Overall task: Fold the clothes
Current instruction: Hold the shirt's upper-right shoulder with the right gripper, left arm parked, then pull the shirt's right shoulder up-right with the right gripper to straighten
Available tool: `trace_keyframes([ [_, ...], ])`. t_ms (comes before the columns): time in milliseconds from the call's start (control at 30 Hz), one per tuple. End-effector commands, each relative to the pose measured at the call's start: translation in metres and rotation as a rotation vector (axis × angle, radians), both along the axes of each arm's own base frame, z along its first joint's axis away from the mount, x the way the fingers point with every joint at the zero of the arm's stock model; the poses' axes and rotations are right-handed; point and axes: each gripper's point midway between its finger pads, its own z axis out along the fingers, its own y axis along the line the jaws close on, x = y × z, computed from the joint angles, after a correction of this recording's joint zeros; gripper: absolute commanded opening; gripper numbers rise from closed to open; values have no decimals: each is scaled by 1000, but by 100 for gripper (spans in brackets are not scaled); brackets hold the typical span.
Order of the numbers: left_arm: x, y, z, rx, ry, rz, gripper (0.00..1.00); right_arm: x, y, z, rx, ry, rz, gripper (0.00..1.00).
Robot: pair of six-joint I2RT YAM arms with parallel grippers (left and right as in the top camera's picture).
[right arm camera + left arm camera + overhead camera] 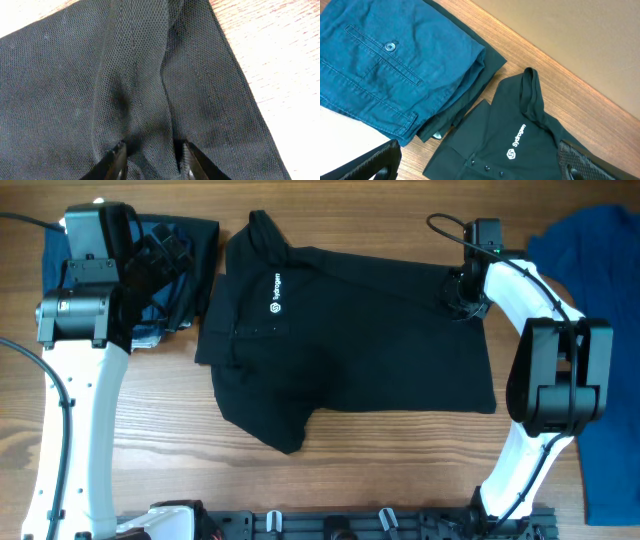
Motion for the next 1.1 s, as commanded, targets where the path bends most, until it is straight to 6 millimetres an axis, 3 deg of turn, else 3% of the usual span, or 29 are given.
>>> trace_keyframes([
  [0, 2, 1, 1, -2, -3, -1, 100, 3, 1, -4, 2, 3, 14, 27],
  [133, 2, 1, 1, -2, -3, -1, 100, 3, 1, -4, 2, 2, 15, 13],
  [267, 2, 1, 1, -2, -4, -1, 100, 4, 1, -1, 1, -3, 16, 4],
  [600, 2, 1, 1, -2, -3, -1, 100, 23, 0, 27, 5, -78, 11, 4],
  [1067, 2, 1, 1, -2, -4, -1, 100, 62, 9, 49, 57, -246, 26, 4],
])
